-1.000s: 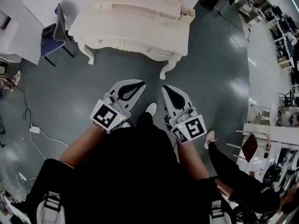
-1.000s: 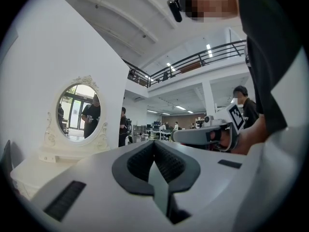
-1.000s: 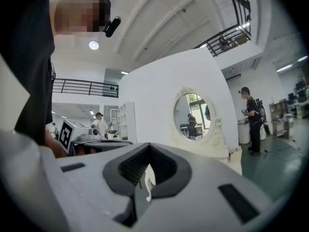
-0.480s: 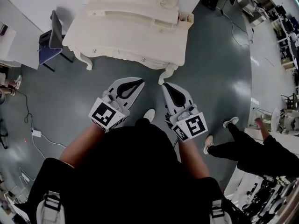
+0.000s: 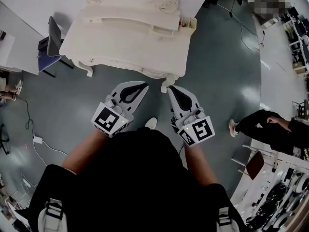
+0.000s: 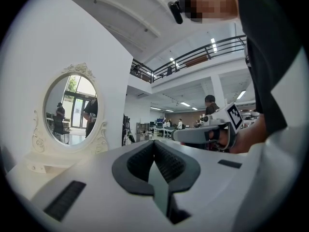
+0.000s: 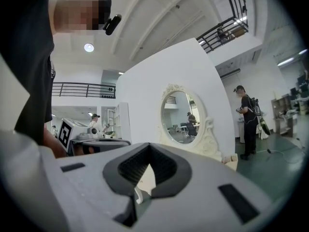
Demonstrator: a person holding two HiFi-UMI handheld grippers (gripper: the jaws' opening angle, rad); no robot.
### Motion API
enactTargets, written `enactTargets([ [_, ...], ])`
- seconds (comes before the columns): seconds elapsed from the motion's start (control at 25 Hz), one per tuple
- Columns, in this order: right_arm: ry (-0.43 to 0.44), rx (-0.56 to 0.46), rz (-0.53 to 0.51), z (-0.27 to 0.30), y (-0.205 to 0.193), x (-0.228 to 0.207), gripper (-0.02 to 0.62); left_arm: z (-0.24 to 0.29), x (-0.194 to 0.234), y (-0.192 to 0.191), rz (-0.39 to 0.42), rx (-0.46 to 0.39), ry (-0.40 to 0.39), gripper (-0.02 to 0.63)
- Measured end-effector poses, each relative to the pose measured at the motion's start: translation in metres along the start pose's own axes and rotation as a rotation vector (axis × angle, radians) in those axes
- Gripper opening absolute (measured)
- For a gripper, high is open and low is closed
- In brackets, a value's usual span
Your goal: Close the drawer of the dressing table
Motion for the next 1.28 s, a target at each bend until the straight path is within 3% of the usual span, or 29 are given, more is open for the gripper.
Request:
enactTargets([
  [0.56,0.072,0.0,0.025,0.012,-0.004,-0.07,0.002,0.074,0.011,0.003,0.02,-0.008,0.059,-0.006],
  [0.72,0.086,0.004,0.036,0.016,-0.007,-0.083,0.002,0.086,0.01,0.001,0.016,0.033,0.073,-0.006],
  [1.28,0.046,0.014,0.008,0.071,-0.002,-0.103,0.002,0.106,0.069,0.002,0.016,-0.003,0.015,-0.006],
])
Point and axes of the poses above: the fingertips, and each gripper's own axes: z forward along the fingers, x to its left, y out of its top, the point moved 4 cm from there along -z, backward along the fingers, and after that the axes turned 13 degrees about -y, right-handed, at the moved point
